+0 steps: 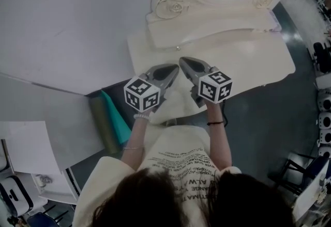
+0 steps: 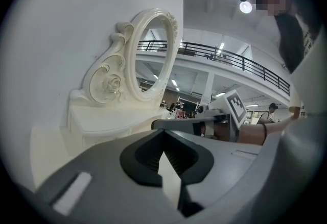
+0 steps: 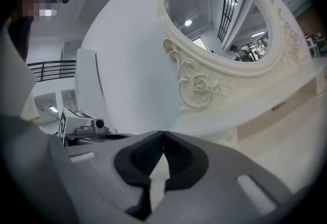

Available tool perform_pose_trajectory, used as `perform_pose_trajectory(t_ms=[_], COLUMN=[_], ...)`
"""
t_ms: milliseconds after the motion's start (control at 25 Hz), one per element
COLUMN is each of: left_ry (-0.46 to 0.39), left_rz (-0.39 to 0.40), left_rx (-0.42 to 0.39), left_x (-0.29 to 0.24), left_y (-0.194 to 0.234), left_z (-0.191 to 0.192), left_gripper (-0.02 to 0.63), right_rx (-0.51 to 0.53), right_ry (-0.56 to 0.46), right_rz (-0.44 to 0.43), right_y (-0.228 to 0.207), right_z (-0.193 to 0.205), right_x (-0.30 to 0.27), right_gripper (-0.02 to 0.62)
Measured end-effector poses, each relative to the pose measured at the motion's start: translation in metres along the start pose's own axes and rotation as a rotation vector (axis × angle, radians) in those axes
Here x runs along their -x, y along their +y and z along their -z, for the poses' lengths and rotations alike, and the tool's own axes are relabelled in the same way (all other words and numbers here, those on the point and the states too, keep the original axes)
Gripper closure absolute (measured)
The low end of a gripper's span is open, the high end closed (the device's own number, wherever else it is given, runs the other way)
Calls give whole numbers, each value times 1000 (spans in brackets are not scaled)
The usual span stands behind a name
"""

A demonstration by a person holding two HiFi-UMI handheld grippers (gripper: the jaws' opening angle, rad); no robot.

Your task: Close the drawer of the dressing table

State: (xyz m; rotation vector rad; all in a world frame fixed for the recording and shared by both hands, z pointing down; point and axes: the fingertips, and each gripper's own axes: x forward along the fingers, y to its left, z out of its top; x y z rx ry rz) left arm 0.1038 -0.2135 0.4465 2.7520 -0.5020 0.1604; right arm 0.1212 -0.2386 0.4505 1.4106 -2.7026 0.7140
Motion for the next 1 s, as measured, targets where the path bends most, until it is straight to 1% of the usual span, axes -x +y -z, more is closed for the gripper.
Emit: perform_pose_trajectory(t_ms=[560, 840, 1000], left_ry=[-3, 7, -3], left_rz=[7, 10, 2], left_rx=[-5, 0, 9], left_x=[-1, -5, -6], left_y=[-2, -5, -6], left_z=[2, 6, 4], left_gripper=[607, 607, 607], right_rx=[2, -8, -7], right_ry=[-31, -23, -20], right_rz=[-10, -6, -12], right_y=[1, -4, -5], right_z=[2, 2, 1], right_x=[7, 13, 16], right_gripper=[592, 592, 592])
